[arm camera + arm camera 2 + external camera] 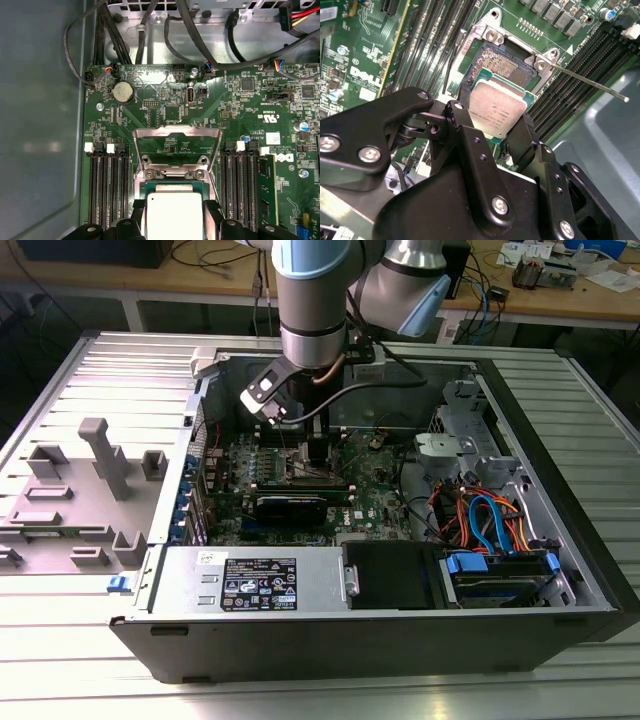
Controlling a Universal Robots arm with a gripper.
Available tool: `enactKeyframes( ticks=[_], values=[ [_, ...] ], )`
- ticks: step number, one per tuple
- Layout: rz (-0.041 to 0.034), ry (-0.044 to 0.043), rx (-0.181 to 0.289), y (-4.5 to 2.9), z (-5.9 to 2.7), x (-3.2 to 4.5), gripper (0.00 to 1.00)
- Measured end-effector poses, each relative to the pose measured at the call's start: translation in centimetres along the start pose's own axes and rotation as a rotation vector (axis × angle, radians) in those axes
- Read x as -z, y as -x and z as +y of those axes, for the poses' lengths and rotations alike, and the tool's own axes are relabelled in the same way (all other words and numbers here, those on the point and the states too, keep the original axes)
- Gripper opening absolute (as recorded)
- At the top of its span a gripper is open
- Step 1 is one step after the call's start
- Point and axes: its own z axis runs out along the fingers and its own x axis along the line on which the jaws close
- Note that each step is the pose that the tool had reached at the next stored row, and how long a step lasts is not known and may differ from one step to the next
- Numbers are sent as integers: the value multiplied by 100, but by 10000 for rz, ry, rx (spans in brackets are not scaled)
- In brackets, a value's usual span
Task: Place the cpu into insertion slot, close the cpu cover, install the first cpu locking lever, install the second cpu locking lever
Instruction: 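Place the cpu into insertion slot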
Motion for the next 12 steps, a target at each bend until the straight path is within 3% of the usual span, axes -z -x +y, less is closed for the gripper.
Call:
enactKeyframes(
  ticks=[12],
  values=[
    [24, -55, 321, 4, -42, -118, 54]
  ],
)
